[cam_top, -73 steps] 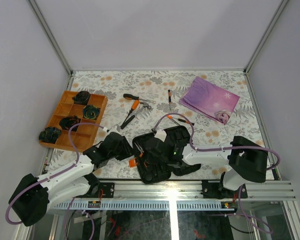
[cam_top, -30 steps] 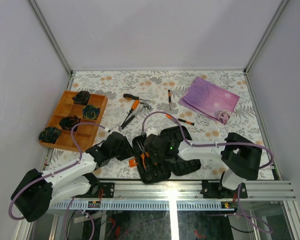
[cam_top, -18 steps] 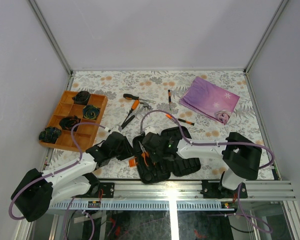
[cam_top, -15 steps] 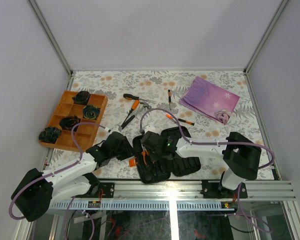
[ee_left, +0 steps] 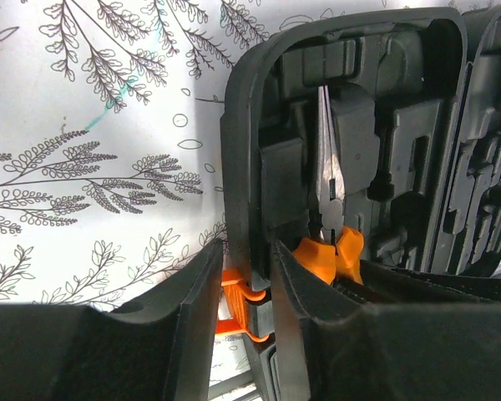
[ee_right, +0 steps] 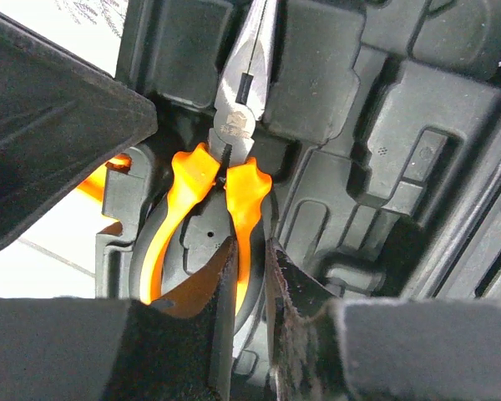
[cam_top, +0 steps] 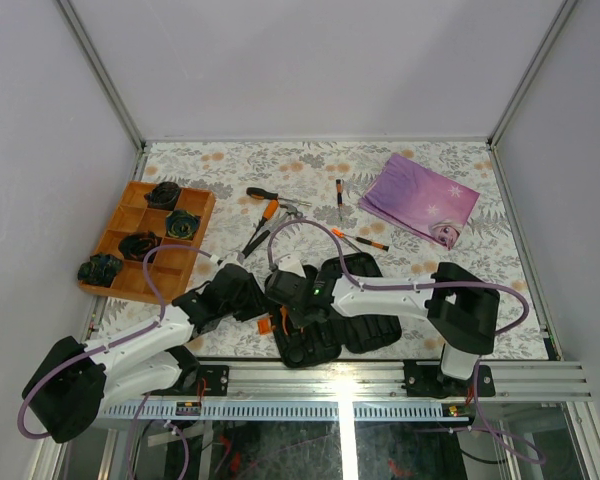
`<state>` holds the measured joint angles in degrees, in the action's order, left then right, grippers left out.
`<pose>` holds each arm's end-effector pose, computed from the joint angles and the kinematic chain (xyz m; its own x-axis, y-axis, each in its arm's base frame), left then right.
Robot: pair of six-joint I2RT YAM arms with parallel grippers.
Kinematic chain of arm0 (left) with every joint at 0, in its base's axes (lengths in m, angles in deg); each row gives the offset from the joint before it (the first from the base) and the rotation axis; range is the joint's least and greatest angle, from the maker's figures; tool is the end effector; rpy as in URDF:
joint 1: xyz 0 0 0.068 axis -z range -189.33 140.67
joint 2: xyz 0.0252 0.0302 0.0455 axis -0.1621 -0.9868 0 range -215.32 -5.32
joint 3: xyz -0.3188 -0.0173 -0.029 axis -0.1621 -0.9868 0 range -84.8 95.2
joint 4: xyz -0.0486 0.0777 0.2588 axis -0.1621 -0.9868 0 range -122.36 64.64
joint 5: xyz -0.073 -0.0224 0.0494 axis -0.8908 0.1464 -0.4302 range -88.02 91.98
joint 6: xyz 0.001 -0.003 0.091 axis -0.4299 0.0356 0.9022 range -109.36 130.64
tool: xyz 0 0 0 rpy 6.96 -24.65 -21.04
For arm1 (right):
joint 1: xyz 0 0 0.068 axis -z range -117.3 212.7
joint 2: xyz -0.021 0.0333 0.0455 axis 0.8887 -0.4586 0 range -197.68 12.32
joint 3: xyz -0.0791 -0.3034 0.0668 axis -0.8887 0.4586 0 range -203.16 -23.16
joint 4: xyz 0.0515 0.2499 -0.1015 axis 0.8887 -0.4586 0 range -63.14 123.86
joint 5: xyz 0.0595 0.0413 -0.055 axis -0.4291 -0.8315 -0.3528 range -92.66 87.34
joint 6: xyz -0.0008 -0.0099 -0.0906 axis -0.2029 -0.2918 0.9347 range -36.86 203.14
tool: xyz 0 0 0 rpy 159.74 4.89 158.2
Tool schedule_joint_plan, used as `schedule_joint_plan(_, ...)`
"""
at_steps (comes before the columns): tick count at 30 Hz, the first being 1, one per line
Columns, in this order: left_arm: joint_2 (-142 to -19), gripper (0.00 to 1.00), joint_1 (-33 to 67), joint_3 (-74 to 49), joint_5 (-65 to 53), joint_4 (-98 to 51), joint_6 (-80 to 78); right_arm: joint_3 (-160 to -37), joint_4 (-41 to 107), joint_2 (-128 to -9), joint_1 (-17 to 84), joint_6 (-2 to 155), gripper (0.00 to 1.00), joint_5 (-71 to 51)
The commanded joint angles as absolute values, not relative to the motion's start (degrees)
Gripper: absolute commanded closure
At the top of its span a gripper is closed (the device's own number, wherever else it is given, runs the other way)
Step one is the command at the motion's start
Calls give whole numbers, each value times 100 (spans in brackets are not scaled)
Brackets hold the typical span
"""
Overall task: Sort the tools into containers
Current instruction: Adjust the pliers in the storage box.
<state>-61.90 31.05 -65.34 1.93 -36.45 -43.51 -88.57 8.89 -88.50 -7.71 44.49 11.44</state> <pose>0.1477 -0.1257 0.1505 -0.8581 -0.3342 -0.3898 -0.0806 0.8374 -0.5406 0.1529 0.3704 0.1866 -0.7731 -0.3657 -0.5182 -0.5000 0.8541 0.1432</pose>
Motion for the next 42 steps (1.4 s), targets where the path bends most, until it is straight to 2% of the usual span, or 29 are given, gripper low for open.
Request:
schedule_joint_plan(1, -6191, 73, 3156, -6486, 187, -3535, -4342, -9118, 618, -8909, -907, 4268, 85, 1256)
schedule_joint_plan(4, -6171, 72, 3160, -6496, 173, -3538, -4342, -9092, 549, -8884, -919, 4219, 81, 1339)
schedule_joint_plan(9, -6090, 66, 3163, -6486, 140, -3567, -4333, -8836, 965, -8629, -923, 4258, 64, 1182)
schedule_joint_plan(14, -5784, 60, 3163, -6439, 219, -3784, -4314, -8409, 1597, -8035, -919, 4335, 58, 1039)
schedule_joint_plan(22, -5776, 58, 3162, -6413, 241, -3832, -4230, -7605, 2212, -7212, -721, 4266, 59, 1128)
schedule_joint_plan(27, -5813, 59, 3171, -6368, 222, -3768, -4145, -7020, 2803, -6902, -341, 4317, 59, 623)
schedule_joint_plan(32, -5804, 58, 3190, -6265, 279, -3752, -3868, -6555, 3706, -6832, -10, 4439, 59, -224)
schedule_joint_plan(42, -6415, 65, 3192, -6368, 458, -3358, -3876, -6398, 4107, -7108, 79, 4362, 65, -499)
